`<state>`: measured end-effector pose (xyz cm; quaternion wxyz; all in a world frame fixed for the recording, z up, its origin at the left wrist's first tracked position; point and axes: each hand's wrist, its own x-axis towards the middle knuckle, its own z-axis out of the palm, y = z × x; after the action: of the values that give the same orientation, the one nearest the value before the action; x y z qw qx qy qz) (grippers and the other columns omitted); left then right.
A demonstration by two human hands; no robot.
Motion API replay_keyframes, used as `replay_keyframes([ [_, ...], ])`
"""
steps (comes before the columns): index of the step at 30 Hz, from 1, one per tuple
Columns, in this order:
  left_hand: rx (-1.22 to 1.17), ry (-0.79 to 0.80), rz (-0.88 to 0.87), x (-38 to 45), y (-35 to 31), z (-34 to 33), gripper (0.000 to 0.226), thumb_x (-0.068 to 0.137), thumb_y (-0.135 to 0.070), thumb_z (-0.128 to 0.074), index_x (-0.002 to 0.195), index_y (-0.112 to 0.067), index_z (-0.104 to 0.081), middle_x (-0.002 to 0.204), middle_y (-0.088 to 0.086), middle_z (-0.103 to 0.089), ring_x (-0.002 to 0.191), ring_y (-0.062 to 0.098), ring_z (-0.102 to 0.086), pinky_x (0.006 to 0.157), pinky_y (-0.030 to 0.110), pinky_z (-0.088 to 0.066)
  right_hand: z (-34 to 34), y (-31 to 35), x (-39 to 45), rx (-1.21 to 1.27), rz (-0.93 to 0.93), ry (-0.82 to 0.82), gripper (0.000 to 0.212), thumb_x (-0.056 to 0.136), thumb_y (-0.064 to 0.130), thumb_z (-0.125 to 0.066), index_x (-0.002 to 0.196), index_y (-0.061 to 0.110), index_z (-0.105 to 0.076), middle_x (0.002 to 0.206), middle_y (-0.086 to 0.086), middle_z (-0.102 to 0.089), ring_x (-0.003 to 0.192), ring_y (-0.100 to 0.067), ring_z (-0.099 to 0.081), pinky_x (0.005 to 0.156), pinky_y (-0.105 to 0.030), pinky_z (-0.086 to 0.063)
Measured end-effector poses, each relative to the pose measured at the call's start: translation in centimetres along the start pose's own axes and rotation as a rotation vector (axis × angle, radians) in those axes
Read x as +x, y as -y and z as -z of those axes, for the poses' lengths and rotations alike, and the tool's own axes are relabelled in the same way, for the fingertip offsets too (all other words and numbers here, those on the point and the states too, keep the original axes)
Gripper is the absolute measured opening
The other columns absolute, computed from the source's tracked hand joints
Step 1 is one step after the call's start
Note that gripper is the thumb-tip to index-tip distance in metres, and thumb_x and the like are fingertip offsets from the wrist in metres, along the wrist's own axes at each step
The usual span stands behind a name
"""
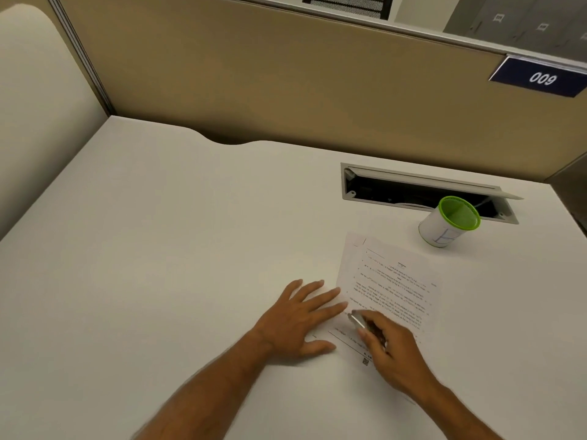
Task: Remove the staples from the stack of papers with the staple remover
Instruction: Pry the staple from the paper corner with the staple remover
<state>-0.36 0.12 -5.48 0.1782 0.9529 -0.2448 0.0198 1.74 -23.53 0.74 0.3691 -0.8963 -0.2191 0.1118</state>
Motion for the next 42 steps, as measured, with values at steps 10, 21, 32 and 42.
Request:
replay_keyframes([
  [10, 0.213, -0.043, -0.006, 0.2, -1.2, -1.0, 0.049, 0.099, -0.055, -0.043, 0.136, -0.027, -0.059, 0.141, 0.004, -0.061, 0.139, 0.034, -0.047, 0.114, 0.068, -0.025, -2.0, -0.1, -3.6, -0.13, -0.109, -0.037, 0.032, 0.085, 0.012, -0.069, 0.11, 0.032, -0.064, 0.098, 0.022, -0.063, 0.086, 0.0, -0.061, 0.076, -0.015, -0.049],
  [21, 0.279, -0.187, -0.153, 0.0, -1.9, 0.9, 0.022, 0.091, -0.029, -0.064, 0.083, -0.013, -0.078, 0.088, 0.0, -0.07, 0.12, 0.028, -0.064, 0.111, 0.054, -0.042, -0.7, -1.3, -2.2, -0.368, -0.12, 0.057, 0.045, 0.089, 0.028, -0.065, 0.132, 0.033, -0.053, 0.096, 0.005, -0.052, 0.085, -0.012, -0.058, 0.07, -0.018, -0.05],
  [32, 0.126, -0.251, -0.267, 0.3, -0.5, 1.0, 0.03, 0.087, -0.035, -0.071, 0.114, -0.021, -0.073, 0.127, 0.0, -0.071, 0.066, 0.021, -0.061, 0.057, 0.029, -0.05, 1.3, -2.0, 0.8, -0.155, 0.059, 0.125, 0.026, 0.09, 0.032, -0.061, 0.114, 0.04, -0.059, 0.102, 0.025, -0.066, 0.092, 0.001, -0.061, 0.08, -0.02, -0.05],
  [42, 0.223, -0.127, -0.119, 0.9, -0.8, 1.4, 0.05, 0.084, -0.048, -0.067, 0.126, -0.02, -0.067, 0.117, 0.001, -0.073, 0.072, 0.023, -0.067, 0.057, 0.03, -0.051, 0.6, -2.8, -0.8, -0.153, 0.062, 0.159, 0.023, 0.087, 0.029, -0.061, 0.109, 0.035, -0.067, 0.098, 0.019, -0.063, 0.09, -0.002, -0.059, 0.077, -0.019, -0.049],
])
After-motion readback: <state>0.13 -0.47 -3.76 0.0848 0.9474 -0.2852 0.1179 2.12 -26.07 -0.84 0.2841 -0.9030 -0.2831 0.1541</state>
